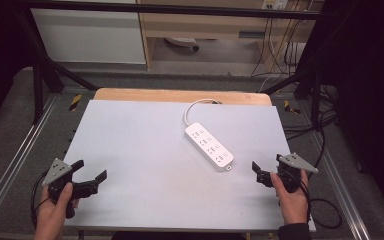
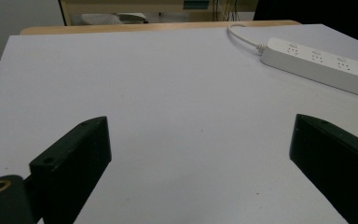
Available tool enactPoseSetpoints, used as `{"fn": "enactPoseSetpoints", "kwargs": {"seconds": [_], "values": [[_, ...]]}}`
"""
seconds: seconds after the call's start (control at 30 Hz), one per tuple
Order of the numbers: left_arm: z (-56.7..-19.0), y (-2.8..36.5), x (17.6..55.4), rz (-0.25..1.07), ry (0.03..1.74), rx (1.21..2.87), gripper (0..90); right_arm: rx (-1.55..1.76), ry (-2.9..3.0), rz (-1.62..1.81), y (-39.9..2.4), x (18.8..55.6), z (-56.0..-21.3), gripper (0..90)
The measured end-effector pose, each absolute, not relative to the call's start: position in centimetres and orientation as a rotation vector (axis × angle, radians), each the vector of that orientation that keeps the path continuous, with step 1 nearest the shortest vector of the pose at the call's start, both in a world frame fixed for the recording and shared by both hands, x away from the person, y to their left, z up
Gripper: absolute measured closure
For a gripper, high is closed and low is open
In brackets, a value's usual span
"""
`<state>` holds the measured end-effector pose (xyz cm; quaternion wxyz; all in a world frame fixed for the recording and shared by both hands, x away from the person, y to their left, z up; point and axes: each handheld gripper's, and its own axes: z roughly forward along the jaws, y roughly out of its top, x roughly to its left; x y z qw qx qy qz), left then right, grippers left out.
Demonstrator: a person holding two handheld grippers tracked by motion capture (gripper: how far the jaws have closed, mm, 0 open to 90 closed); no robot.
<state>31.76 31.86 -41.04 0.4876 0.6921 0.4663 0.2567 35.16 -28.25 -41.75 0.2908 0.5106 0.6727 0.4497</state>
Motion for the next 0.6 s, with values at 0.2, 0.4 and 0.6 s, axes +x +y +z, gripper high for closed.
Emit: {"fn": "enactPoseSetpoints", "kwargs": {"seconds": [0.2, 0.4, 0.6], "values": [[-41.1, 31.8, 31.8, 0.624, 1.133, 1.689, 5.2, 1.372, 1.811, 1.22, -28.3, 35.0, -41.1, 3.1], [-41.0, 31.9, 31.7, 0.622, 1.135, 1.681, 5.3, 1.355, 1.823, 1.23, -27.9, 34.9, -40.4, 2.7], [-41.0, 31.8, 31.7, 0.616, 1.127, 1.688, 5.2, 1.335, 1.812, 1.223, -27.7, 34.8, -40.2, 3.8]]}}
